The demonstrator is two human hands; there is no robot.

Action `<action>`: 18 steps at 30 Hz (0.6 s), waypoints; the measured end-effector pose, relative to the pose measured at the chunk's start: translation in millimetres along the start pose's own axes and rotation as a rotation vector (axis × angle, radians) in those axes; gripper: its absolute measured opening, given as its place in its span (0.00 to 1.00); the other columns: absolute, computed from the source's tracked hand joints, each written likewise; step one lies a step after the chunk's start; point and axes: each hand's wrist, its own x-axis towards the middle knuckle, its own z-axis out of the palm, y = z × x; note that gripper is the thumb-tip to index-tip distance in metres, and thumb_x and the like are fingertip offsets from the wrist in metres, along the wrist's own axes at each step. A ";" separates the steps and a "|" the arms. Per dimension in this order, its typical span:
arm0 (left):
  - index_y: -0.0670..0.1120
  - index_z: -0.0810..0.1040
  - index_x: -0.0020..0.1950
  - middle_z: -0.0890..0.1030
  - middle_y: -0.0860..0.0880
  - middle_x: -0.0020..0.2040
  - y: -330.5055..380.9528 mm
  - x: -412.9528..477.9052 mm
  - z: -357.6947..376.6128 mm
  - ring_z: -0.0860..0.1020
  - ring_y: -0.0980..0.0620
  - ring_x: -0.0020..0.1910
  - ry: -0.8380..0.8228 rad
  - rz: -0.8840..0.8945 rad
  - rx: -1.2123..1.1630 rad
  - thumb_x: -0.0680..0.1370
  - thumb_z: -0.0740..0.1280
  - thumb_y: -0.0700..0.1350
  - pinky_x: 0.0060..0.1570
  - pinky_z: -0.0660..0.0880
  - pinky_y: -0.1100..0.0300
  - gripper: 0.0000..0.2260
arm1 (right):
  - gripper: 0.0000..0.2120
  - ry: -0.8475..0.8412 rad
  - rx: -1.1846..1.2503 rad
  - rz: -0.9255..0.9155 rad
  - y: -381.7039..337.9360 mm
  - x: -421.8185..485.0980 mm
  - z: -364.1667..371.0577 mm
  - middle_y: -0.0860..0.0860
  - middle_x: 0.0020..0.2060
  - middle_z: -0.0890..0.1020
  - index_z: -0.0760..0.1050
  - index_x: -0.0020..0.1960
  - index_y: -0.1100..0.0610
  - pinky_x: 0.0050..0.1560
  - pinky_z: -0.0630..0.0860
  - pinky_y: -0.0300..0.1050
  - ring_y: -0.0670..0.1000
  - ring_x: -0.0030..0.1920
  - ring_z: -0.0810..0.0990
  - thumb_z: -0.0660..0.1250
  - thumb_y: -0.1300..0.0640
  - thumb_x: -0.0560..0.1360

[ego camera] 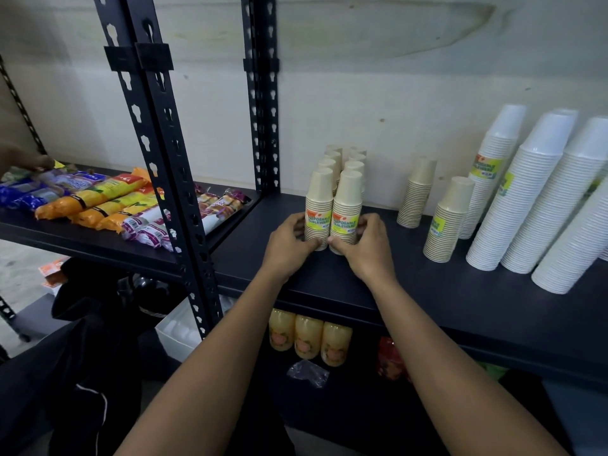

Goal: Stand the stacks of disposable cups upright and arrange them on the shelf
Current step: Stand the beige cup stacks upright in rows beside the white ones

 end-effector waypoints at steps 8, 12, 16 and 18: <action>0.50 0.74 0.71 0.82 0.54 0.62 -4.5 2.9 0.8 0.80 0.58 0.61 0.007 -0.011 -0.002 0.71 0.80 0.46 0.66 0.77 0.51 0.30 | 0.31 0.007 0.017 0.017 -1.2 -0.2 0.2 0.50 0.57 0.74 0.67 0.59 0.53 0.50 0.77 0.48 0.47 0.52 0.75 0.81 0.43 0.67; 0.50 0.72 0.73 0.82 0.54 0.64 -1.6 -0.6 0.7 0.80 0.59 0.61 0.012 0.002 -0.020 0.70 0.81 0.47 0.65 0.77 0.55 0.33 | 0.34 -0.008 0.026 0.005 -0.9 -1.3 -0.7 0.50 0.59 0.73 0.67 0.61 0.54 0.49 0.76 0.45 0.47 0.53 0.76 0.81 0.42 0.66; 0.50 0.67 0.78 0.80 0.54 0.67 3.7 -6.7 -0.3 0.79 0.58 0.63 0.032 0.028 0.010 0.71 0.80 0.50 0.64 0.76 0.58 0.39 | 0.42 -0.041 0.090 0.025 -1.3 -5.0 -9.6 0.49 0.62 0.68 0.65 0.69 0.53 0.52 0.76 0.44 0.46 0.57 0.75 0.81 0.40 0.64; 0.48 0.67 0.78 0.79 0.52 0.66 6.4 -12.0 0.6 0.78 0.56 0.63 0.118 0.041 0.032 0.73 0.79 0.48 0.63 0.76 0.58 0.36 | 0.42 -0.030 0.126 0.038 3.0 -9.4 -16.8 0.50 0.63 0.69 0.65 0.71 0.53 0.53 0.78 0.44 0.49 0.57 0.78 0.82 0.41 0.65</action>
